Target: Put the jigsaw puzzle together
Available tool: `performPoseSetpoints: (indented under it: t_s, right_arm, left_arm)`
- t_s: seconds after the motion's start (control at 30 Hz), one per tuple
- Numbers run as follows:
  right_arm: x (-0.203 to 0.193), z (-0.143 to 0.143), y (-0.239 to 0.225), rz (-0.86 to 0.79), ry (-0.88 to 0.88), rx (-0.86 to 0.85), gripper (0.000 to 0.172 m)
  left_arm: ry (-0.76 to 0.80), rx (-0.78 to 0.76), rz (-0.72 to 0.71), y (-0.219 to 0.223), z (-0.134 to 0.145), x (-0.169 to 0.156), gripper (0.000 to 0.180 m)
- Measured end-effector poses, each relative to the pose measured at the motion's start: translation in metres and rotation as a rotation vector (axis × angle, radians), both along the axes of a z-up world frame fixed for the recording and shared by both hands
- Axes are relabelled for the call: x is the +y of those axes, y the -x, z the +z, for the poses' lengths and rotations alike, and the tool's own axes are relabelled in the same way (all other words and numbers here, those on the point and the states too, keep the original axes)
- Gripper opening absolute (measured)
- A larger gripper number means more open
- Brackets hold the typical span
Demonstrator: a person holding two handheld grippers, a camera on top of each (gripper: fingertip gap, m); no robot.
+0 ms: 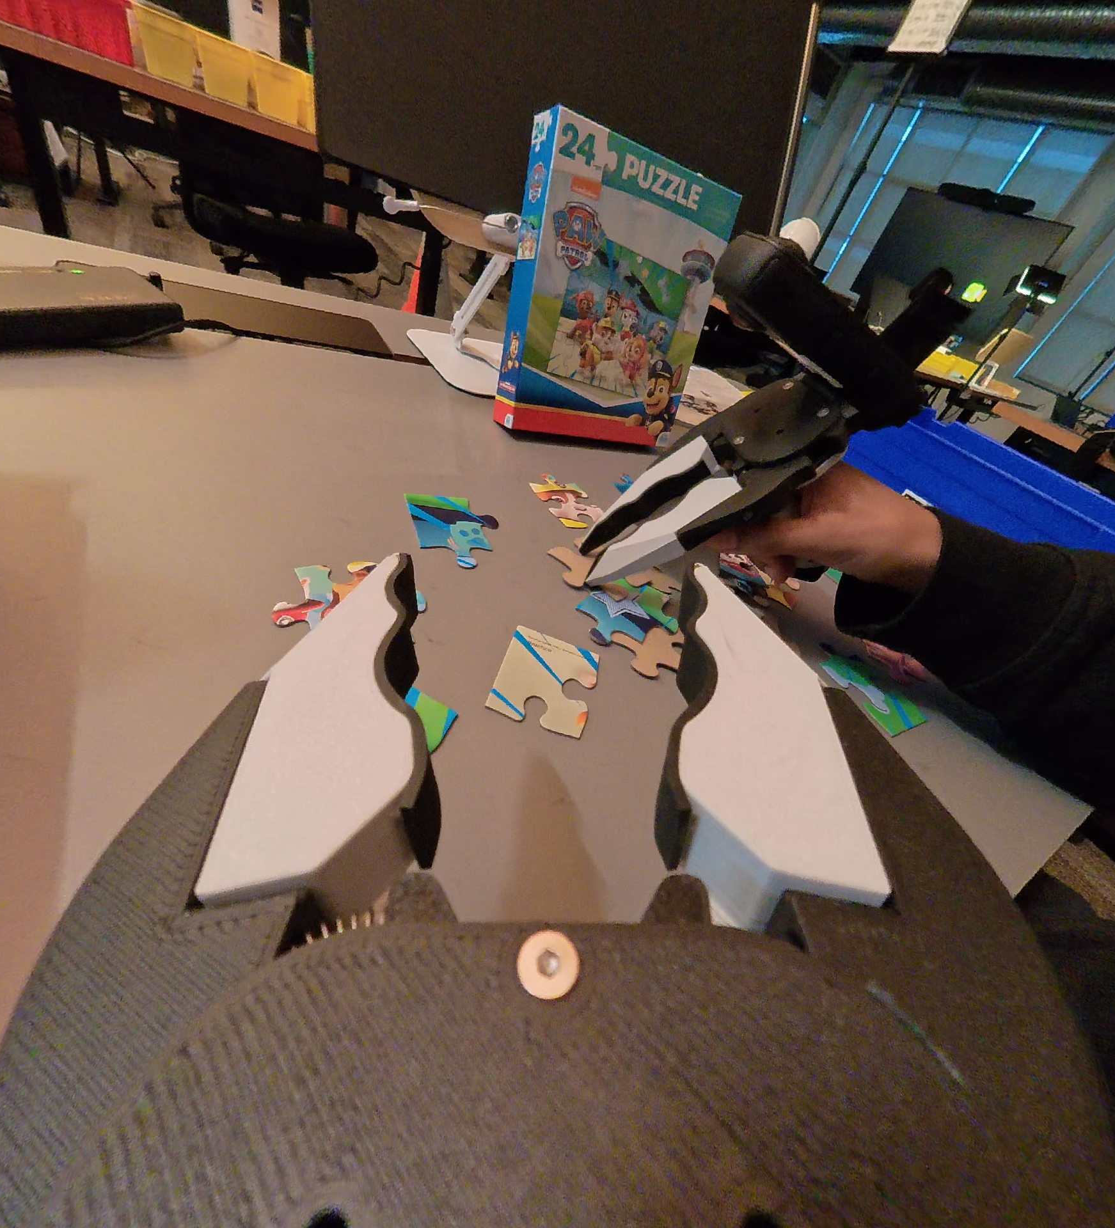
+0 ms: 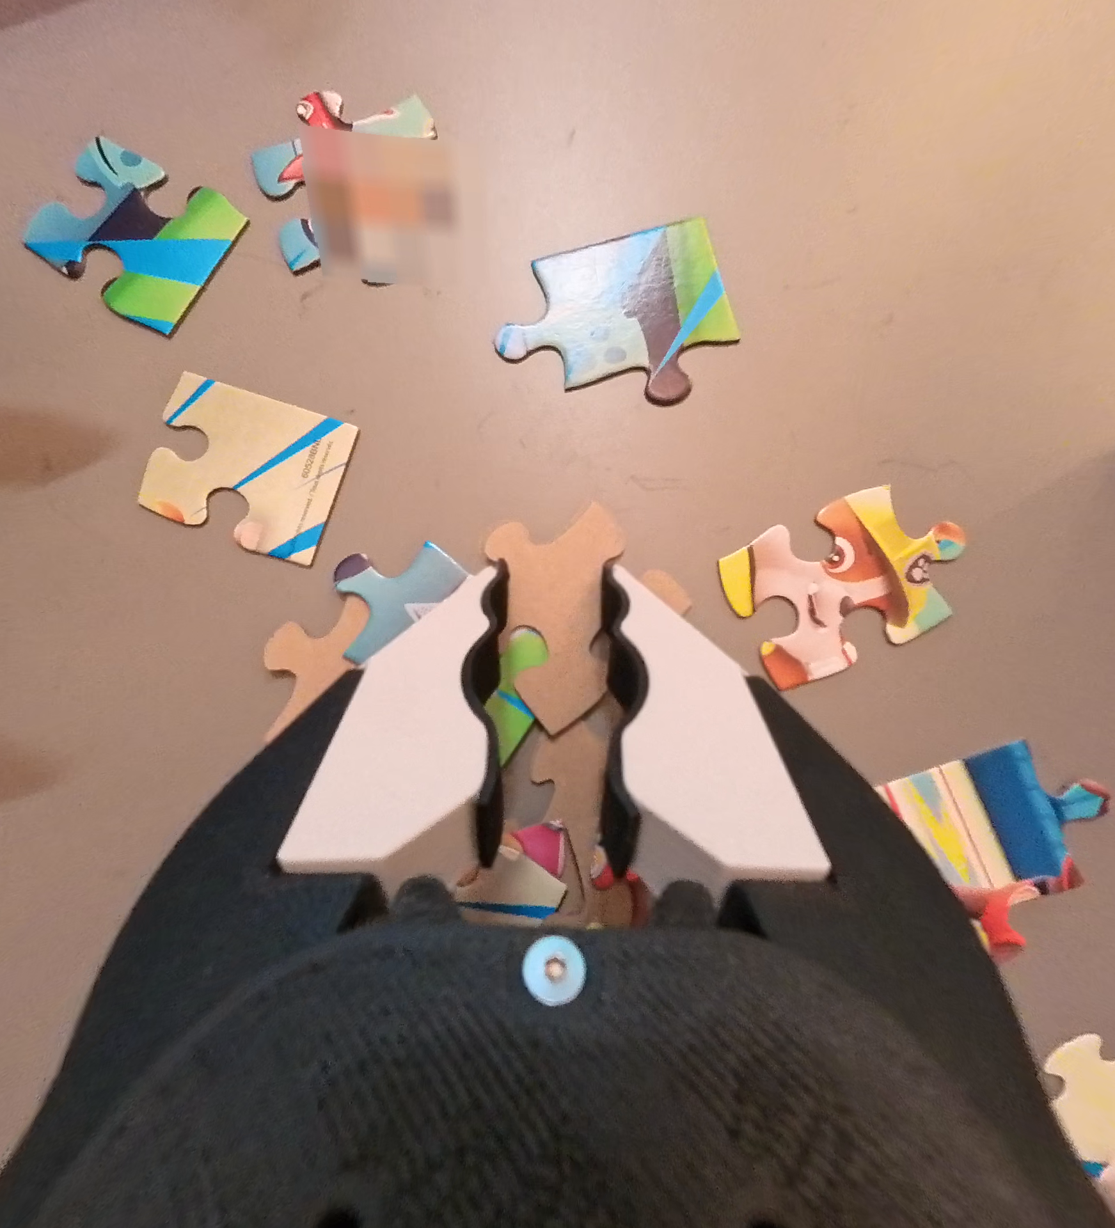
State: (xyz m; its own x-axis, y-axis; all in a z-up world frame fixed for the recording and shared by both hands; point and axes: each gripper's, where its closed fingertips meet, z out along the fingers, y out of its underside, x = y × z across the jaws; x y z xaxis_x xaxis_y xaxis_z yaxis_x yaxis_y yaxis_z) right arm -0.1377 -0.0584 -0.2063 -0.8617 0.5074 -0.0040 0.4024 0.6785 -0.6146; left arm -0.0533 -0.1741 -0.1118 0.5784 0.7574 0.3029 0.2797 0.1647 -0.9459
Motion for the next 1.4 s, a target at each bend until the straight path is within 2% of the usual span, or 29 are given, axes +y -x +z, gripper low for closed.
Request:
performPoseSetpoints:
  t_s: [0.07,0.2,0.4,0.5,0.63,0.83,1.1,1.13,1.17,1.4]
  right_arm:
    - [0.000,0.001,-0.001,0.007,-0.005,0.020,0.019]
    - [0.002,0.009,-0.004,-0.017,0.005,0.027,0.043]
    - [0.023,0.008,0.001,-0.145,-0.014,0.038,0.053]
    - [0.020,0.000,-0.007,-0.128,0.012,-0.011,0.052]
    - [0.010,-0.001,-0.028,-0.008,0.031,-0.049,0.048]
    - [0.009,0.005,-0.021,-0.047,0.039,-0.029,0.054]
    - [0.004,0.001,-0.023,-0.050,0.009,-0.017,0.034]
    - [0.004,0.000,-0.024,-0.041,0.013,-0.025,0.024]
    - [0.004,0.001,-0.025,-0.041,0.022,-0.032,0.021]
    - [0.004,0.010,-0.029,-0.037,0.101,-0.038,0.020]
  left_arm:
    - [-0.002,-0.001,0.000,0.000,0.000,0.000,0.078]
    - [-0.002,0.000,0.002,0.000,0.000,-0.001,0.078]
    - [-0.002,-0.006,-0.004,0.000,-0.002,0.001,0.078]
    - [0.001,-0.008,-0.007,0.000,-0.003,0.002,0.078]
    - [0.000,0.000,0.000,0.000,0.000,0.001,0.078]
    - [0.000,-0.005,-0.009,-0.001,-0.002,0.004,0.078]
    - [-0.005,0.008,0.005,-0.001,0.002,-0.002,0.077]
    - [-0.009,0.006,0.003,0.000,0.002,-0.002,0.077]
    - [-0.012,0.003,0.001,0.000,0.001,-0.001,0.077]
    - [0.001,0.007,-0.004,-0.001,0.000,0.001,0.076]
